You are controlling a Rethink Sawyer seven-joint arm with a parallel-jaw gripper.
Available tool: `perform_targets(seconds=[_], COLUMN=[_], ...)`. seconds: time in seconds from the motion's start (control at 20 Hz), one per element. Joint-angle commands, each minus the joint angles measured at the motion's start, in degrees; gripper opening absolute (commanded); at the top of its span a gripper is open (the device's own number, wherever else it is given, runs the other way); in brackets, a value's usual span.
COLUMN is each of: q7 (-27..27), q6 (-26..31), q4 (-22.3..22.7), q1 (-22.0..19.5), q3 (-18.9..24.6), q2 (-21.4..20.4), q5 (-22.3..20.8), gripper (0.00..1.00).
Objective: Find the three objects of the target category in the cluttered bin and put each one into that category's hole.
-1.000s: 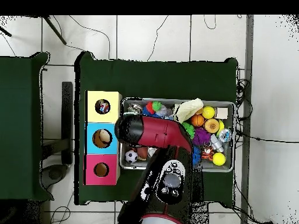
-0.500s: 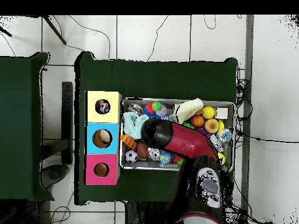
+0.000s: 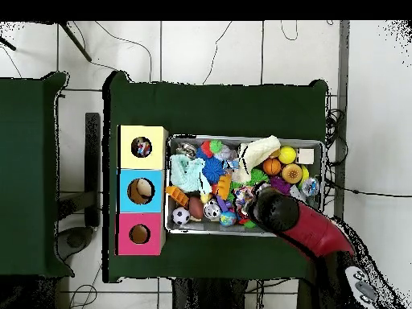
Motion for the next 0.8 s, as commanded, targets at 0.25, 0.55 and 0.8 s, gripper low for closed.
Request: perform_targets(seconds=[0.25, 0.55, 0.8], q7=[1.8, 5.4, 4.9], q6=[-9.1, -13.1, -11.3], q4=[8.3, 7.5, 7.7], q1=[1.9, 6.8, 5.0], q3=[4.9, 1.7, 3.2], q2=[1.5, 5.0, 3.9], q5=[-11.2, -13.4, -13.4], gripper=[1.0, 1.0, 1.0])
